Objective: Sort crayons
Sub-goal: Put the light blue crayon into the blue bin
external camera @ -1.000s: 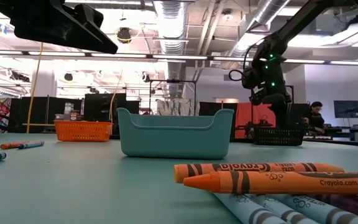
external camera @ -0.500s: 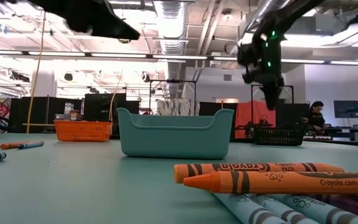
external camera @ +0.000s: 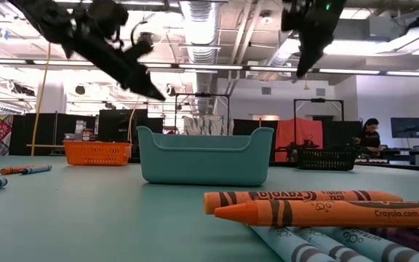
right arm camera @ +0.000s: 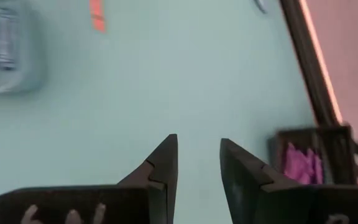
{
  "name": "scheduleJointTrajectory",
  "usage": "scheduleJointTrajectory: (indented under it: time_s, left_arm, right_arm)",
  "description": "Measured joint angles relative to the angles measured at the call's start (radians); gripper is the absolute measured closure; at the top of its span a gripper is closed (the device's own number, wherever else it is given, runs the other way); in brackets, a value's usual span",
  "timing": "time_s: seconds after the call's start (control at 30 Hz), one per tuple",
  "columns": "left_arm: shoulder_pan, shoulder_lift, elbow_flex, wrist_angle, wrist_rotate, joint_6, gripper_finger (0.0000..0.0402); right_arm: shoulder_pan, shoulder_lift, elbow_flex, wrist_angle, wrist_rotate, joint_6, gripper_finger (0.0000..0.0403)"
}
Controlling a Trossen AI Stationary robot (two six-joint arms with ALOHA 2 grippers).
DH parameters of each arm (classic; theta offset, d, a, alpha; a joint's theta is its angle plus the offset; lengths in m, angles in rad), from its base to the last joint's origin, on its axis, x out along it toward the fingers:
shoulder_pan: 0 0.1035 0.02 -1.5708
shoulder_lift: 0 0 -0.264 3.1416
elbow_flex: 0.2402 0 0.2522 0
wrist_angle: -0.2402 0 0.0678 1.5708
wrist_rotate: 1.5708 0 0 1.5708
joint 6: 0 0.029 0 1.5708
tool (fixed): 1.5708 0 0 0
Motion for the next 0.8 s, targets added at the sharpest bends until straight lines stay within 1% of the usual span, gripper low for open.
scheduleJointTrajectory:
  time_s: [0.07,0.13,0.23,0.33,0.5,0.63,0.8]
  left_arm:
    - [0.075,0.049,0.004,0.002,0.064,-0.008,0.0251]
    - [0.132,0.115,0.036,-0.030,0.109,-0.009,0.0251]
    - [0.187,0.226,0.117,-0.121,0.140,0.003,0.0251]
    - [0.204,0.342,0.218,-0.229,0.144,0.030,0.0251]
    - [0.214,0.504,0.391,-0.343,0.154,0.059,0.0251]
    - [0.214,0.593,0.518,-0.433,0.177,0.092,0.0251]
    - [0.216,0.675,0.615,-0.503,0.171,0.107,0.0251]
  right_arm:
    - [0.066,-0.011,0.000,0.014,0.000,0.018,0.0289]
    - [0.127,-0.013,0.000,0.037,0.000,0.037,0.0289]
    - [0.211,-0.002,0.000,0.052,0.000,0.066,0.0289]
    - [0.289,0.022,0.000,0.052,0.001,0.105,0.0289]
    - [0.403,0.065,0.000,0.021,0.010,0.161,0.0289]
    - [0.487,0.101,0.000,-0.016,0.012,0.220,0.0289]
    - [0.578,0.145,0.000,-0.029,0.019,0.255,0.0289]
